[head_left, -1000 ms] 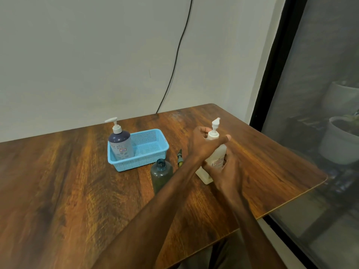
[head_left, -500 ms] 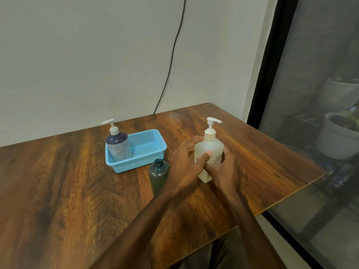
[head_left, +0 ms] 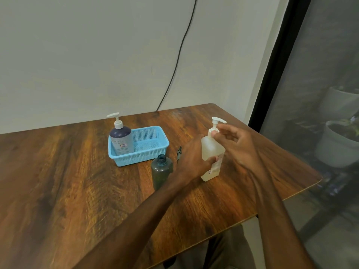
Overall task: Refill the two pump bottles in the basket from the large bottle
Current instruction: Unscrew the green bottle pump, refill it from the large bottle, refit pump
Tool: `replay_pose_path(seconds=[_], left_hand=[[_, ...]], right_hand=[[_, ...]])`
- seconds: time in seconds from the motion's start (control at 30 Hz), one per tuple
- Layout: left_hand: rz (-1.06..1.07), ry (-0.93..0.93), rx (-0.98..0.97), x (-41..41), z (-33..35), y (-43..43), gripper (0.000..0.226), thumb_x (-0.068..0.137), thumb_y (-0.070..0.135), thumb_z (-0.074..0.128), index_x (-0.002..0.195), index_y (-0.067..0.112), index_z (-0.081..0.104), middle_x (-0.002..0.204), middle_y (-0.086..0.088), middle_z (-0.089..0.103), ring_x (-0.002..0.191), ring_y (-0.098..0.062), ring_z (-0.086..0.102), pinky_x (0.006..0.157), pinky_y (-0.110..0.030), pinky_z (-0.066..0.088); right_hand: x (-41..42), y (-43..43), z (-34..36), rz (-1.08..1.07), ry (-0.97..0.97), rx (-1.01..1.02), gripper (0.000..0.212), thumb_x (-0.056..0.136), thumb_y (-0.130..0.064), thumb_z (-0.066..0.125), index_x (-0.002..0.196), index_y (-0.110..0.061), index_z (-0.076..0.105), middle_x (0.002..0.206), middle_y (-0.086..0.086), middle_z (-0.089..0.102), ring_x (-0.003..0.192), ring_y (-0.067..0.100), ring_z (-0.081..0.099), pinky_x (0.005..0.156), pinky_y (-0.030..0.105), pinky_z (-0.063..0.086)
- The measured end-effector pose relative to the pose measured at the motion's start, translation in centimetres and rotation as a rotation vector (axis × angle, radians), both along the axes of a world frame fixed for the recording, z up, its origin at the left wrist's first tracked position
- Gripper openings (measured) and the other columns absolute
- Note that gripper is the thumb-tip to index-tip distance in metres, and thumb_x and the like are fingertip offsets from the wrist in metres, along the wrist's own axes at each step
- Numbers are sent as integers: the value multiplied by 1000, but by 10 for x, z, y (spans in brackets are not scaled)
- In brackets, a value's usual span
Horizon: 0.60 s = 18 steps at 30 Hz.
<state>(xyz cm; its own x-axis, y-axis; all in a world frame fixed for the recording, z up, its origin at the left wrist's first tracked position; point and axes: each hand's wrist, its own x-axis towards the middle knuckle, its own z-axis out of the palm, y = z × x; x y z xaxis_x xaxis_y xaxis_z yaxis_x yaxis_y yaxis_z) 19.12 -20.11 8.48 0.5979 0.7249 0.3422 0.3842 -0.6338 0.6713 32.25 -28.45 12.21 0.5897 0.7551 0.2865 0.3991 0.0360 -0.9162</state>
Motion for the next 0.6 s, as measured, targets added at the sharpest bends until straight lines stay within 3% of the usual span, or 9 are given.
replay_pose_path(seconds=[0.17,0.3,0.4,0.5,0.6], left_hand=[[-16,-14,39,0,-5,2,67,83,43,81,137,20,50,132,0,63,121,-16,60,96,-30,51],[-31,-48,64,-1,-10,5,64,82,40,82,134,18,52,127,0,64,115,-15,61,90,-29,53],[-45,-64,42,-1,-12,5,68,83,40,82,138,19,49,132,0,63,119,-14,60,95,-33,55],[-46,-54,15,0,-11,3,70,84,38,82,141,21,46,137,1,60,124,-16,58,100,-37,54],[-40,-52,11,0,-10,2,69,84,38,81,141,20,46,137,1,60,124,-14,58,95,-25,50]], right_hand=[[-4,10,18,-13,-237,-26,26,84,-39,73,105,-24,76,98,-14,73,88,3,68,85,39,59],[-8,8,48,-60,-294,83,25,87,-35,71,109,-22,74,95,-15,71,86,0,66,80,26,57],[-9,6,67,-129,-321,184,28,88,-37,69,112,-22,73,99,-14,70,86,-2,65,73,15,51],[-12,5,75,-160,-320,207,29,88,-37,69,112,-21,72,99,-13,70,86,-1,65,72,13,49],[-17,3,75,-180,-292,247,29,88,-37,69,112,-22,74,99,-12,72,86,0,65,73,14,51]])
